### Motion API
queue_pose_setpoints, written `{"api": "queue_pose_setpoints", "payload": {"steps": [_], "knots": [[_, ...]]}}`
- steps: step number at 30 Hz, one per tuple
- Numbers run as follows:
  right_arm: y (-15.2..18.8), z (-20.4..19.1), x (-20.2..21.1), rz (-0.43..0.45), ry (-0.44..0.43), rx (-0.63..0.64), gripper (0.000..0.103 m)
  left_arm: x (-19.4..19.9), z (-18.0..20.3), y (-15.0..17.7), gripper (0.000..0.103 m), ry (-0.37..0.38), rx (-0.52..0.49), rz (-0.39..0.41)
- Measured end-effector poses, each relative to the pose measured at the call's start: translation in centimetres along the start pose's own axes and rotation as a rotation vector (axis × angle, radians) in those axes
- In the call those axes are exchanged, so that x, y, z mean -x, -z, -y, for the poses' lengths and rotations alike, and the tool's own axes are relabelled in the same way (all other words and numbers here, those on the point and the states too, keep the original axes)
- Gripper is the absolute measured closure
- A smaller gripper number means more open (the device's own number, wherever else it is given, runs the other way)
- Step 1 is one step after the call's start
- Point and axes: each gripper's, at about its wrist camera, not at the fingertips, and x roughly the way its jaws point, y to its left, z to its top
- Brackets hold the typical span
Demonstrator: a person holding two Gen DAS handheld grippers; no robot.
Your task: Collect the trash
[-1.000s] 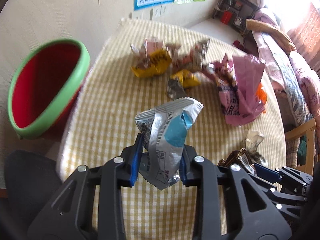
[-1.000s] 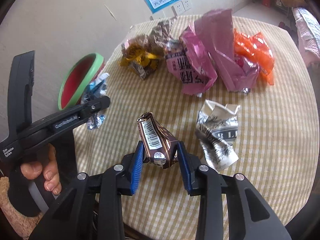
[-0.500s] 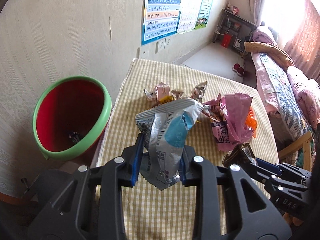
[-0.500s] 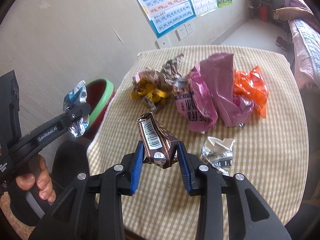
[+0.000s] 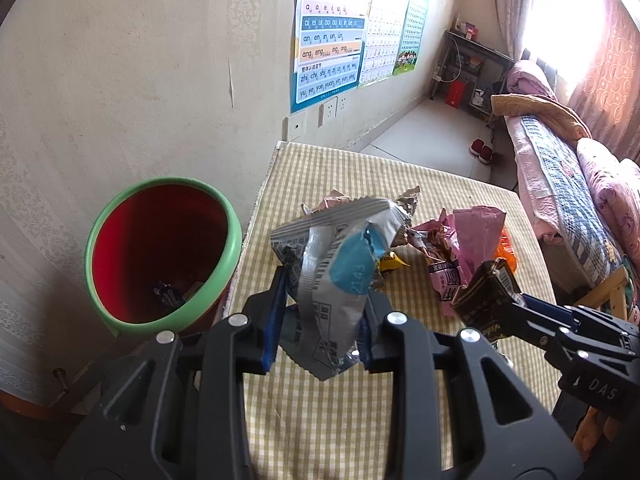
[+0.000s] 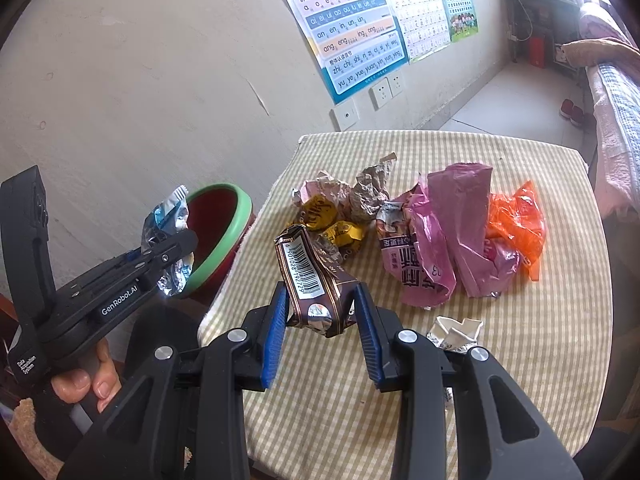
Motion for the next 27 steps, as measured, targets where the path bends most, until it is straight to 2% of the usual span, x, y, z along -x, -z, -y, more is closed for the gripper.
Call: {"api": "queue_pose_setpoints", "payload": {"steps": [16, 27], "knots": [[-1.1, -2.3, -0.6, 0.008, -0.04, 0.042, 0.07, -0.3, -0.9, -0.4, 0.074, -0.038, -0.003, -0.005], [-2.6, -4.6, -2.1, 0.009, -0.072, 0.093, 0.07, -0.3, -3.4, -0.2, 0.074, -0.073, 0.036, -0.008]]}}
